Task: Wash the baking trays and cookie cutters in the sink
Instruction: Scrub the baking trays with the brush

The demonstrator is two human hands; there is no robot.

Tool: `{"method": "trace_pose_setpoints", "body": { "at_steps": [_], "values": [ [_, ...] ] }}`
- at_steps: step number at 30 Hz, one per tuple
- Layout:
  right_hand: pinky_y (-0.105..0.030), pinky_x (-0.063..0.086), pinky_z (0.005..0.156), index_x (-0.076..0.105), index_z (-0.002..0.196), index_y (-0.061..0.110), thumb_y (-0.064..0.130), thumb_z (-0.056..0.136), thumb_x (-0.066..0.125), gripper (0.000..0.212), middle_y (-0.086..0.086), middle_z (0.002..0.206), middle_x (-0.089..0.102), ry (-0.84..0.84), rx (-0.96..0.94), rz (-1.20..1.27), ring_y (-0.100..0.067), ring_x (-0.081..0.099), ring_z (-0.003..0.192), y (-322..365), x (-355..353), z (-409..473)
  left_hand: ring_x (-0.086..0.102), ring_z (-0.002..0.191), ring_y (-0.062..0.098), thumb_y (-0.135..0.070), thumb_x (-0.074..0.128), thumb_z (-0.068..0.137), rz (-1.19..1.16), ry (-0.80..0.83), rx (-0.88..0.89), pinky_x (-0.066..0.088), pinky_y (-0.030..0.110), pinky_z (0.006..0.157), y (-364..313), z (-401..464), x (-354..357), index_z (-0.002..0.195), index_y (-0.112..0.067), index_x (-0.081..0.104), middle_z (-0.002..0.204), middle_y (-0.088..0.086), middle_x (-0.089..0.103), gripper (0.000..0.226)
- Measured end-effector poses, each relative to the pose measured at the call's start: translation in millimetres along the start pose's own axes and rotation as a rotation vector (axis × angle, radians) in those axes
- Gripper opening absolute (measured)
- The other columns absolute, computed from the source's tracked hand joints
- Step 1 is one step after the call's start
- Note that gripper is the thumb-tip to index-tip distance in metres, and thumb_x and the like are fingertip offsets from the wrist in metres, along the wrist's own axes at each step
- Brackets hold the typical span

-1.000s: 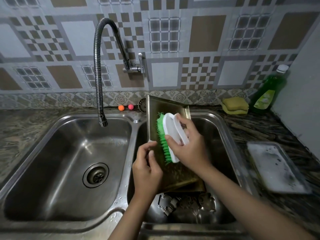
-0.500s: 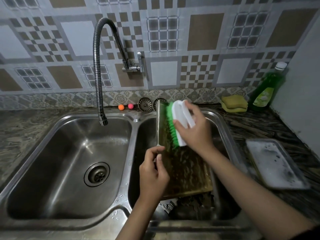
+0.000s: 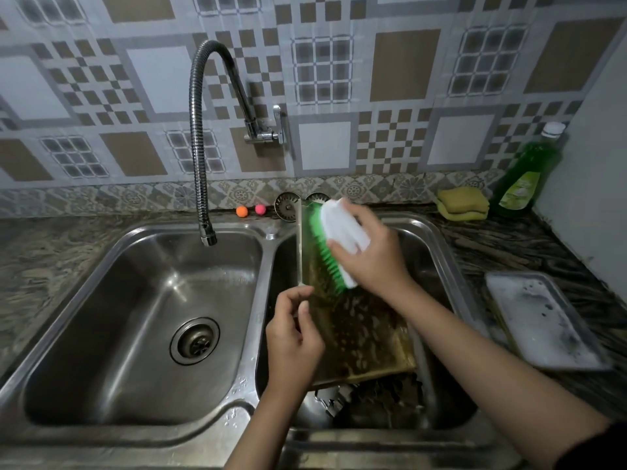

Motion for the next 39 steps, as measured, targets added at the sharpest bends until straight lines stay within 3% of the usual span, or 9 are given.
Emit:
{"method": "trace_pose_setpoints", "body": {
  "at_steps": [5, 10, 13, 18, 21, 26, 33, 37, 39],
  "values": [
    [-0.01, 0.049, 0.081, 0.044, 0.134, 0.039, 0.041, 0.075, 0.068, 0.063, 0.027, 0.117, 0.054, 0.029, -0.083, 0.029, 0.006, 0.056, 0.102, 4.3, 12.6, -22.9, 0.06, 0.084, -0.006, -0.012, 0.044, 0.091, -0.053, 0.031, -0.019, 0.042, 0.003, 0.07, -2.5, -8.2, 9.5, 0.102, -0.033, 0.054, 0.098, -0.024, 0.062, 0.025],
    [-0.009, 0.046, 0.069, 0.05, 0.135, 0.024, 0.025, 0.077, 0.076, 0.063, 0.005, 0.114, 0.059, -0.138, 0.175, 0.028, -0.016, 0.06, 0.099, -45.2, -24.1, 6.5, 0.06, 0.089, -0.006, -0.01, 0.045, 0.091, -0.05, -0.015, 0.003, 0.042, 0.002, 0.072, -2.6, -9.0, 0.1, 0.101, -0.032, 0.056, 0.098, -0.022, 0.063, 0.027],
    [-0.016, 0.044, 0.08, 0.052, 0.133, 0.017, 0.017, 0.076, 0.078, 0.062, 0.006, 0.119, 0.058, -0.187, 0.242, 0.045, -0.018, 0.059, 0.109, -66.7, -26.8, -10.7, 0.06, 0.096, -0.002, -0.01, 0.046, 0.091, -0.051, -0.044, 0.017, 0.042, 0.006, 0.081, 0.1, -1.7, -3.1, 0.1, -0.033, 0.058, 0.1, -0.021, 0.063, 0.027],
    [-0.025, 0.055, 0.08, 0.049, 0.129, 0.039, 0.016, 0.076, 0.078, 0.064, 0.004, 0.119, 0.065, 0.073, 0.228, 0.194, -0.01, 0.065, 0.1, -67.9, -10.4, -76.5, 0.06, 0.088, 0.0, -0.002, 0.046, 0.095, -0.095, -0.194, -0.156, 0.047, 0.019, 0.081, 26.4, 17.9, -11.4, 0.096, -0.032, 0.057, 0.096, -0.013, 0.063, 0.033],
    [-0.029, 0.057, 0.072, 0.051, 0.123, 0.042, 0.007, 0.077, 0.075, 0.062, -0.004, 0.101, 0.072, 0.023, 0.32, 0.363, -0.013, 0.07, 0.084, -63.5, -29.3, -69.6, 0.058, 0.087, -0.004, 0.0, 0.044, 0.095, -0.087, -0.16, -0.215, 0.045, 0.013, 0.08, 37.5, 20.0, -12.9, 0.097, -0.028, 0.056, 0.099, -0.006, 0.063, 0.031],
    [-0.012, 0.05, 0.082, 0.065, 0.107, 0.052, 0.031, 0.078, 0.069, 0.036, 0.03, 0.112, 0.064, -0.025, 0.161, 0.233, 0.004, 0.059, 0.109, -52.4, -76.2, -47.1, 0.057, 0.083, -0.01, 0.001, 0.043, 0.096, -0.099, -0.168, -0.315, 0.042, 0.006, 0.077, 51.1, 19.1, -16.1, 0.094, -0.024, 0.057, 0.096, -0.004, 0.063, 0.029],
    [-0.016, 0.046, 0.083, 0.064, 0.109, 0.053, 0.041, 0.073, 0.071, 0.038, -0.011, 0.101, 0.065, 0.142, 0.136, 0.106, -0.006, 0.059, 0.092, -60.0, -66.5, -53.7, 0.051, 0.08, 0.015, -0.002, 0.043, 0.097, -0.291, -0.05, -0.534, 0.037, 0.033, 0.083, 72.4, 19.1, -9.2, 0.089, -0.024, 0.06, 0.087, -0.002, 0.061, 0.029],
    [-0.053, 0.027, 0.114, 0.068, 0.108, 0.046, 0.038, 0.072, 0.074, 0.038, 0.017, 0.104, 0.07, 0.105, 0.154, 0.178, -0.009, 0.056, 0.118, -54.4, -52.1, -58.3, 0.051, 0.092, 0.019, -0.002, 0.044, 0.097, -0.344, 0.028, -0.583, 0.041, 0.032, 0.086, 71.2, 14.9, 5.5, 0.092, -0.022, 0.059, 0.097, 0.001, 0.061, 0.026],
    [-0.051, 0.028, 0.114, 0.069, 0.108, 0.039, 0.031, 0.074, 0.075, 0.035, 0.019, 0.11, 0.069, 0.05, 0.146, 0.206, -0.006, 0.058, 0.116, -53.1, -49.7, -60.3, 0.053, 0.096, 0.023, -0.006, 0.044, 0.097, -0.309, 0.089, -0.622, 0.041, 0.043, 0.09, 71.1, 12.2, 11.8, 0.094, -0.024, 0.059, 0.107, 0.006, 0.061, 0.024]
  ]
}}
Point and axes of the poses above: each hand's wrist, its own z-axis towards the middle knuckle, its own x-axis out of the palm, y = z × x, the point moved 3 cm from there along z, towards the middle knuckle
